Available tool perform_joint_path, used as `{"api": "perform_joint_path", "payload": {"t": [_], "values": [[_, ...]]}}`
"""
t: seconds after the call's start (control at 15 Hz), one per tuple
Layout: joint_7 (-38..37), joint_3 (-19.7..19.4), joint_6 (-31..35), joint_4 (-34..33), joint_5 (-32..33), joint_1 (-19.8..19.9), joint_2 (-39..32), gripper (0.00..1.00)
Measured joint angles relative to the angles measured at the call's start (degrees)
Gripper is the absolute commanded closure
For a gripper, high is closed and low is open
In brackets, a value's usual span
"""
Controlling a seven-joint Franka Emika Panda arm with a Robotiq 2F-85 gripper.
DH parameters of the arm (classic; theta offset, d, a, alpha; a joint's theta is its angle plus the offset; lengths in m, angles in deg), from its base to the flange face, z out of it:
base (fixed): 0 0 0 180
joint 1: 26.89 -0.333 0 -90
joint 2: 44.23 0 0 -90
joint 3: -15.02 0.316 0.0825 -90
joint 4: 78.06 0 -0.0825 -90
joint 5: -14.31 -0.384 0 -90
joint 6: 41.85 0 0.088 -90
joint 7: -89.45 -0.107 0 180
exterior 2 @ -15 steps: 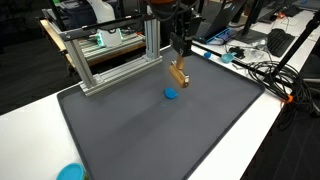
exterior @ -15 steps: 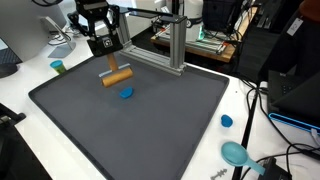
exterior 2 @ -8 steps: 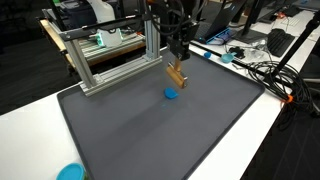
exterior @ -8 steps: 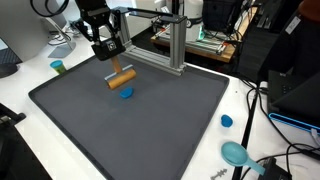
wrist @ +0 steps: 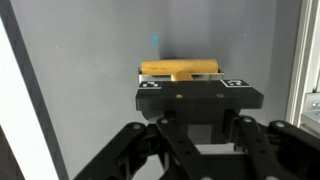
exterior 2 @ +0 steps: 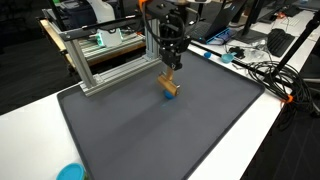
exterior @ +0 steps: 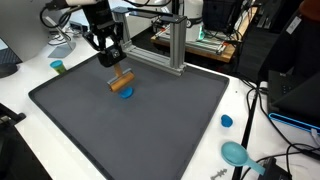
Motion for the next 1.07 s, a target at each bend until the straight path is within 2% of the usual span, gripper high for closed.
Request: {"api": "perform_joint_path", "payload": {"t": [0.07,0.13,0.2,0.27,1.07], "values": [[2.93,0.30,1.28,0.85,-1.40,0.30,0.01,0.78],[6.12,0.67,2.99,1.61,-3.66,0.71,0.05,0.53],[9.14,1.13,4.68,2.22,-6.51,1.25,0.19,0.53],[11.30,1.48,5.70,2.66,-8.41,1.78,0.46,0.78],[9.51,0.48,4.36,1.86,-4.99,1.02,-2.60,0.78]]}}
